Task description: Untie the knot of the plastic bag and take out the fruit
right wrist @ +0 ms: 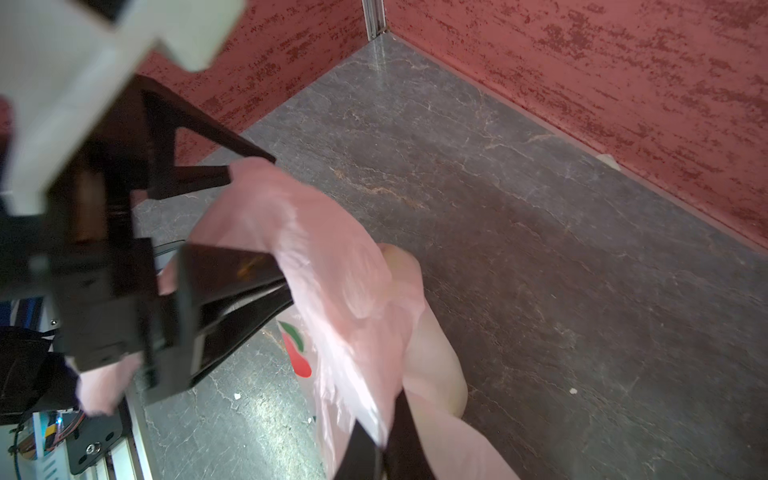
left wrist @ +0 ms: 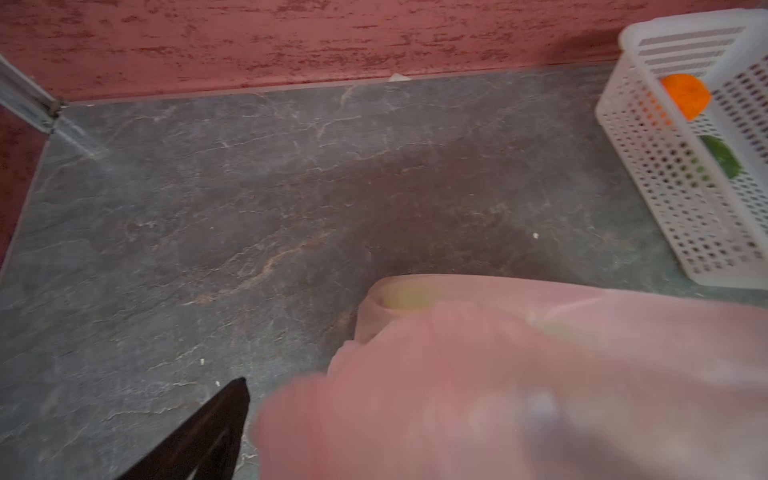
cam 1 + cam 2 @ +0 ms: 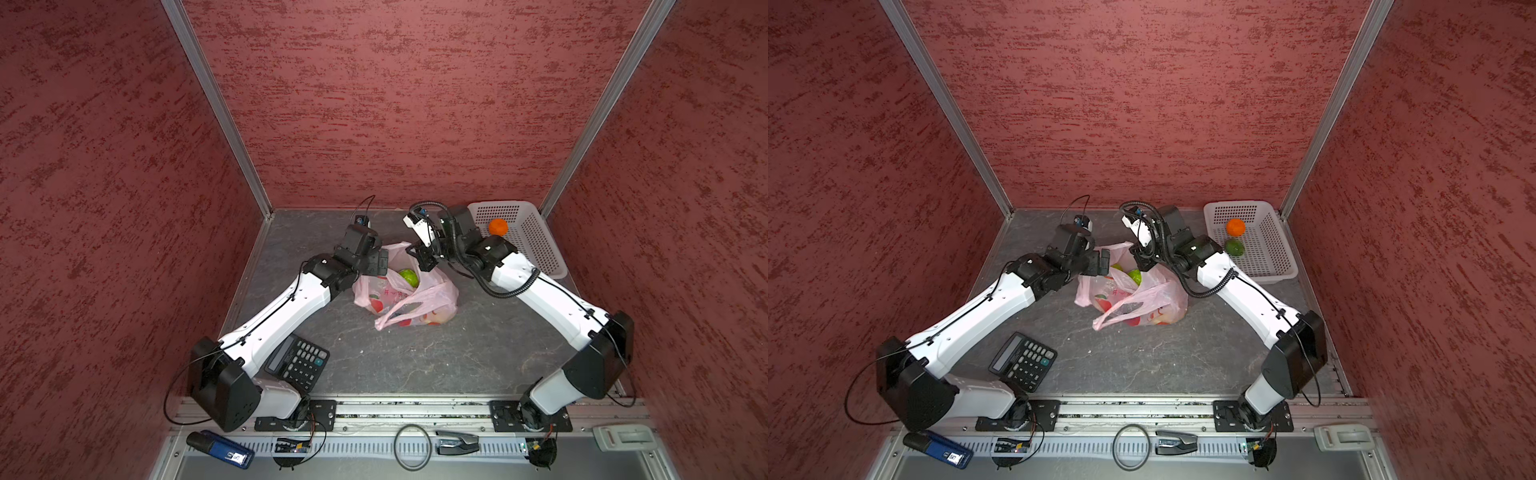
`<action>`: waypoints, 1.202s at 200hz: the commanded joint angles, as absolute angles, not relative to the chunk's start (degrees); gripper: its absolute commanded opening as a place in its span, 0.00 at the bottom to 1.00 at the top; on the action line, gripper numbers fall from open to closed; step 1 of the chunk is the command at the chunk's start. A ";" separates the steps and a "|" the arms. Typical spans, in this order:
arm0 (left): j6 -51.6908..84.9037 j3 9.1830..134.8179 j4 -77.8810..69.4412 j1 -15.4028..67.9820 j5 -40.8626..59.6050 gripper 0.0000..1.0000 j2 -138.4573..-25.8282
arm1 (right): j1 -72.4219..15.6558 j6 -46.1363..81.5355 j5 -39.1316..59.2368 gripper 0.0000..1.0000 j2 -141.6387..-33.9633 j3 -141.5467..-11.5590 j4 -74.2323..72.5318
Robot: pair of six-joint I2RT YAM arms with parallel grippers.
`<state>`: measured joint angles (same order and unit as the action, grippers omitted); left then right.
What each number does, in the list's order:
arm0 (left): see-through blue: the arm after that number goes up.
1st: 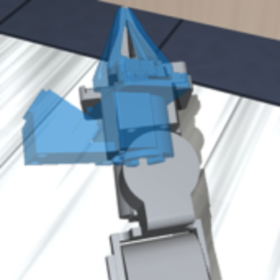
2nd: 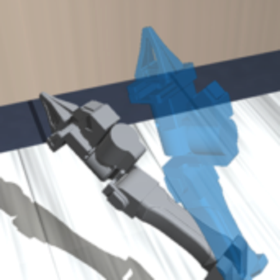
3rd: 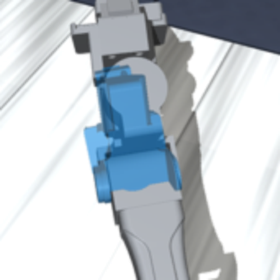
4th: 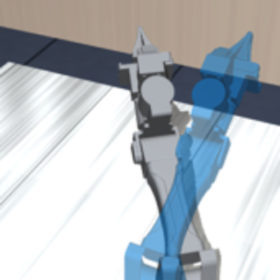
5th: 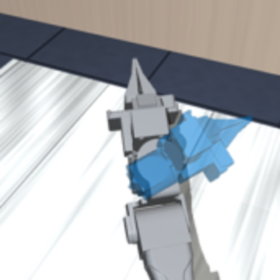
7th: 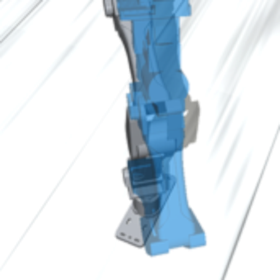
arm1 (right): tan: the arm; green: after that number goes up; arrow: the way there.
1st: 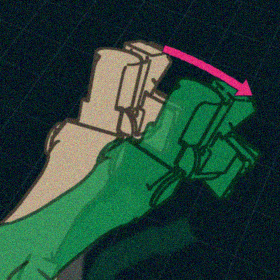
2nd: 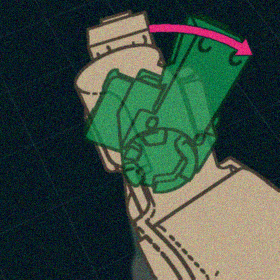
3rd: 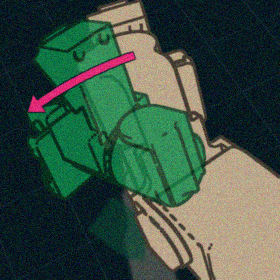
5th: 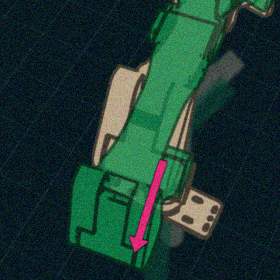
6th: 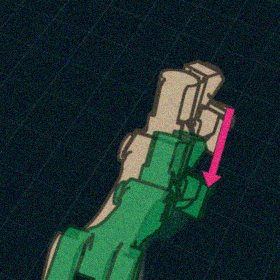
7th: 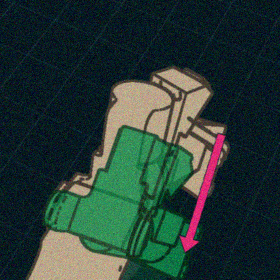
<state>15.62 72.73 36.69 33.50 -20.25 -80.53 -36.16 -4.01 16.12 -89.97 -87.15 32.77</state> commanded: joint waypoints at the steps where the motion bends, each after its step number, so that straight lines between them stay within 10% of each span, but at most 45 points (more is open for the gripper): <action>1: 18.36 74.16 40.72 32.72 -27.94 0.99 -82.73 | -35.93 -3.41 16.13 0.00 -87.34 -85.78 30.87; 94: 22.58 59.70 52.57 27.55 -23.98 0.99 -73.78 | -31.82 -5.29 15.12 0.00 -85.24 -81.20 29.39; 181: 6.22 61.91 40.67 30.00 10.53 1.00 -59.18 | -31.73 -8.01 16.43 0.00 -87.52 -81.40 27.60; 240: 4.26 66.13 40.59 25.87 17.04 1.00 -56.02 | -31.38 -8.92 17.56 0.00 -86.36 -81.56 27.06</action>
<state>6.48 64.53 42.74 29.41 10.31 -58.35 -31.97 -7.55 16.36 -87.64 -80.64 29.47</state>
